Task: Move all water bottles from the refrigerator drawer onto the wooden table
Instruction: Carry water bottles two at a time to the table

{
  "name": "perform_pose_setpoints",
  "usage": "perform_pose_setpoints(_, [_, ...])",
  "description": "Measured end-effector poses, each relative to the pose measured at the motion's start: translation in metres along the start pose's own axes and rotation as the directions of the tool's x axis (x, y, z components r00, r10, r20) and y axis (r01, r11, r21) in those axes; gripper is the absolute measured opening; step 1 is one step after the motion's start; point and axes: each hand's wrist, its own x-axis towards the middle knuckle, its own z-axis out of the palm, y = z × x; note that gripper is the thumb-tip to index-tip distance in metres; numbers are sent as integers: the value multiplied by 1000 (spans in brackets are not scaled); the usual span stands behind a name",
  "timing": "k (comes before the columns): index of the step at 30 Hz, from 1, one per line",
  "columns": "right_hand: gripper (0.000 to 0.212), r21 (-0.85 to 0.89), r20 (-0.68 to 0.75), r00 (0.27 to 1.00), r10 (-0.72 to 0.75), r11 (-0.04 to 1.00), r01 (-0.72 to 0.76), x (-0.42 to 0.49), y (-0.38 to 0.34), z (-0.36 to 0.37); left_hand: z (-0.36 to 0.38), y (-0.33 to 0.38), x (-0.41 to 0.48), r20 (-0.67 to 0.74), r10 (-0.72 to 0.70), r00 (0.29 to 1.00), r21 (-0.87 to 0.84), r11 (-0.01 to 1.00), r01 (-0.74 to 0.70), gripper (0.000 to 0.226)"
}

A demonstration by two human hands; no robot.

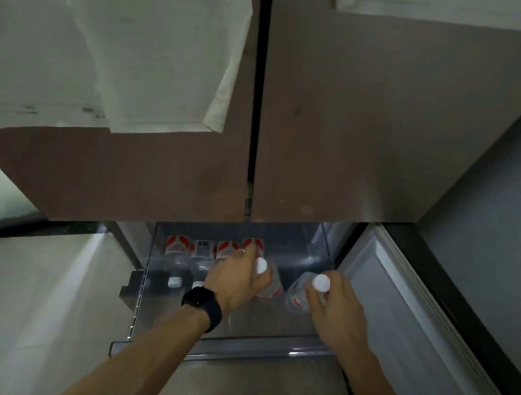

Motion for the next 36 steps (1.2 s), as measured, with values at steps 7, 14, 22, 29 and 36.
perform_pose_setpoints(7, [41,272,93,994,49,960,-72,32,24,-3,33,-1,14,-4,-71,997,-258,964,68,57])
perform_pose_setpoints(14, [38,434,167,986,24,896,-95,40,34,16,61,22,26,-2,-111,994,-428,898,100,39])
perform_pose_setpoints(22, [67,338,275,959,-76,941,-22,47,51,18,63,13,31,35,-96,995,-281,954,102,63])
perform_pose_setpoints(29, [64,334,234,969,-84,943,1,42,48,9,35,10,0,-52,-178,983,-431,892,139,58])
perform_pose_setpoints(36, [51,322,255,915,-312,920,224,2,-39,-13,-39,-19,-107,-285,-235,929,-458,885,83,63])
